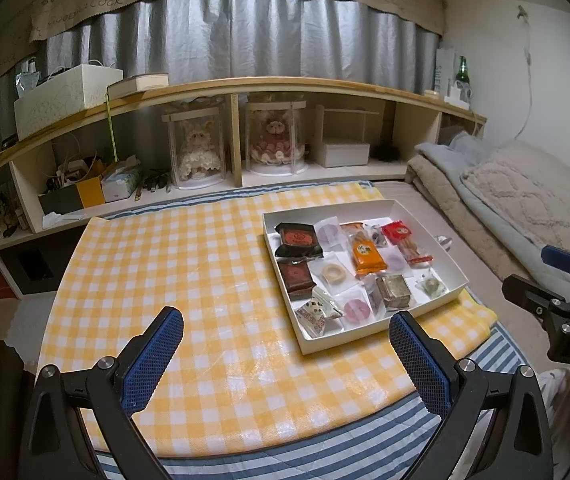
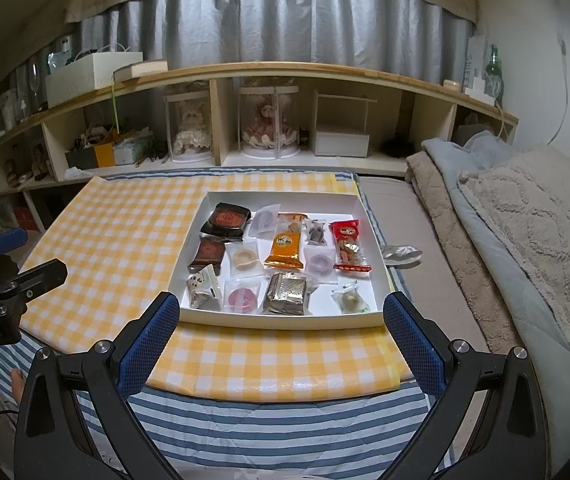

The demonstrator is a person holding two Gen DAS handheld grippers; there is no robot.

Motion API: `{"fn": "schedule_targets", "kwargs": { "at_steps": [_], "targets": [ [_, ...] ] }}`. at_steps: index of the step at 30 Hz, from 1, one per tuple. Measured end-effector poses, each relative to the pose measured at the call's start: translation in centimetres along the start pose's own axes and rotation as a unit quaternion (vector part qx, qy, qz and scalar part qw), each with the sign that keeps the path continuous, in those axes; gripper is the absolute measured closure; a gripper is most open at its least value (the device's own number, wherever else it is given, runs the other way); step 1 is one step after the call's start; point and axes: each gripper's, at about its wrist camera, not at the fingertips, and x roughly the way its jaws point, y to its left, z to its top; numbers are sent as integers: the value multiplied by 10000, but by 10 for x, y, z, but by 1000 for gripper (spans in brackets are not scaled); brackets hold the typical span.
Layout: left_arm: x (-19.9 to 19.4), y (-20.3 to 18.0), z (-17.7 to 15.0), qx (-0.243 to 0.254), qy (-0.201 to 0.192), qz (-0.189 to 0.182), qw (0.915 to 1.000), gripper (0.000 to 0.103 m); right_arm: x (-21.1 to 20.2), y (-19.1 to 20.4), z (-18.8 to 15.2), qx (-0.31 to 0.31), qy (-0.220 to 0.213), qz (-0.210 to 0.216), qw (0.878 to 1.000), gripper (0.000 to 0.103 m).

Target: Organize snacks

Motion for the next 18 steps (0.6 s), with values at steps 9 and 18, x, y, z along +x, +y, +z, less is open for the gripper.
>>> {"fn": "schedule_targets", "kwargs": {
  "at_steps": [9, 18],
  "targets": [
    [-1, -2, -1, -11, 1, 17, 10000, 0, 0, 0, 0, -7, 0, 5, 10000, 0],
    [-3, -9, -4, 72, -71, 78, 9999, 0, 0, 0, 0, -5, -3, 4, 10000, 0]
  ]
}}
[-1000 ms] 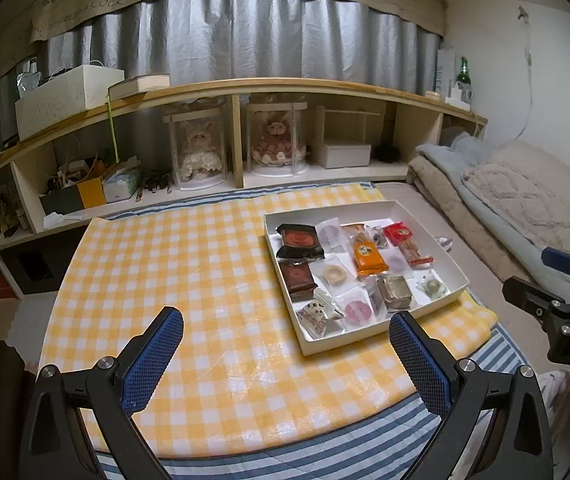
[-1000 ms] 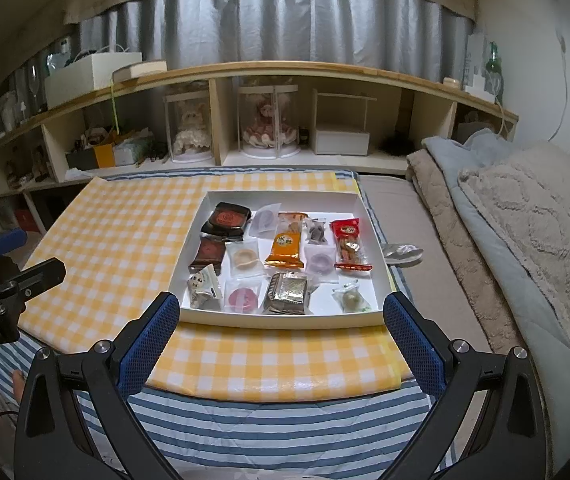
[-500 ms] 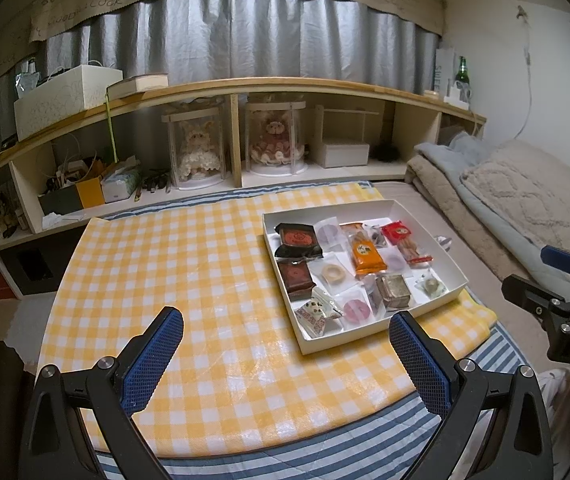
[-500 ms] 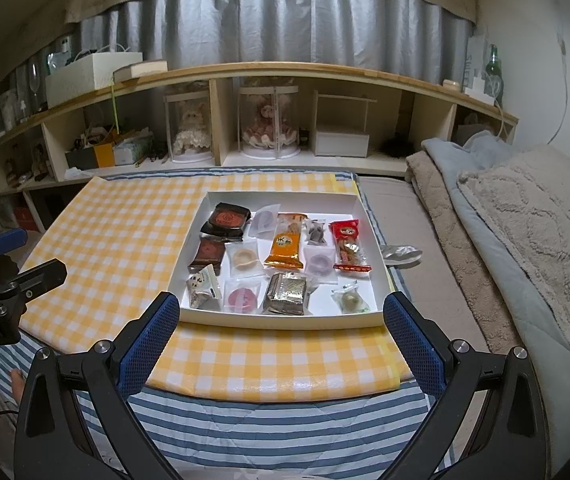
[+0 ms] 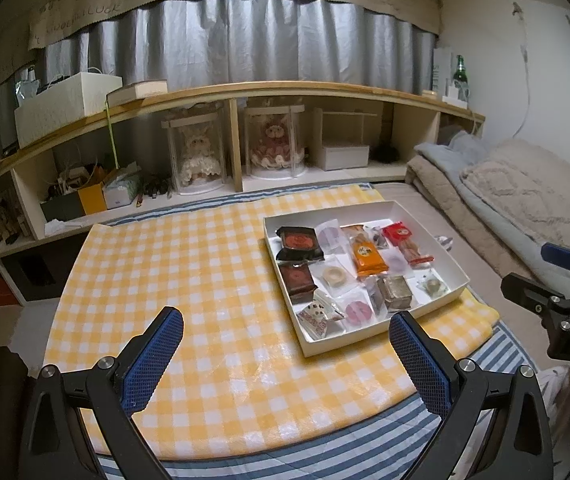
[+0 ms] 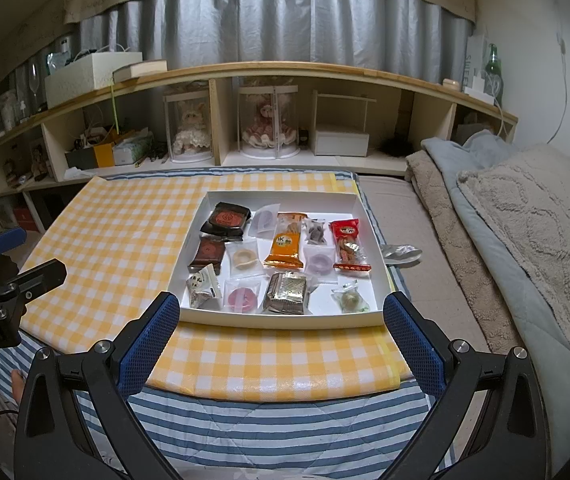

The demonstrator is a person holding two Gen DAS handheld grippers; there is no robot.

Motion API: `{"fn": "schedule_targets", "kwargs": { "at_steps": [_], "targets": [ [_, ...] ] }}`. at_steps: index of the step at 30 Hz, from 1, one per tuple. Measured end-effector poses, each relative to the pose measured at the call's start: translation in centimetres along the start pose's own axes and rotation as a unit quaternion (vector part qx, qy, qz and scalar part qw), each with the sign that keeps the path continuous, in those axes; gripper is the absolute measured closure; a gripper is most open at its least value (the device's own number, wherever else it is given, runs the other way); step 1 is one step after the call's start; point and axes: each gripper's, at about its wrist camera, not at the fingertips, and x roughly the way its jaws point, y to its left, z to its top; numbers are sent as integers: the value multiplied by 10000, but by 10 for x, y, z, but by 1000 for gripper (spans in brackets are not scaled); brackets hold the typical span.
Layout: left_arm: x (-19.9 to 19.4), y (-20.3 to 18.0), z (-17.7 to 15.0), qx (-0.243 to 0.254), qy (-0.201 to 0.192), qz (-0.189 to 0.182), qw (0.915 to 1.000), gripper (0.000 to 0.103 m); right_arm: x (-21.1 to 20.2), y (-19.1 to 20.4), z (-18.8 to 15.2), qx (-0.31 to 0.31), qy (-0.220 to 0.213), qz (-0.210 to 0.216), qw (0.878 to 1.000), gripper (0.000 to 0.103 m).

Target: Organize snacks

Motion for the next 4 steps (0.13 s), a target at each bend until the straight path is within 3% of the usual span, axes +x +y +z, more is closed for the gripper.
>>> {"fn": "schedule_targets", "kwargs": {
  "at_steps": [4],
  "targets": [
    [0, -1, -1, -32, 17, -24, 10000, 0, 0, 0, 0, 5, -2, 4, 10000, 0]
  ]
}}
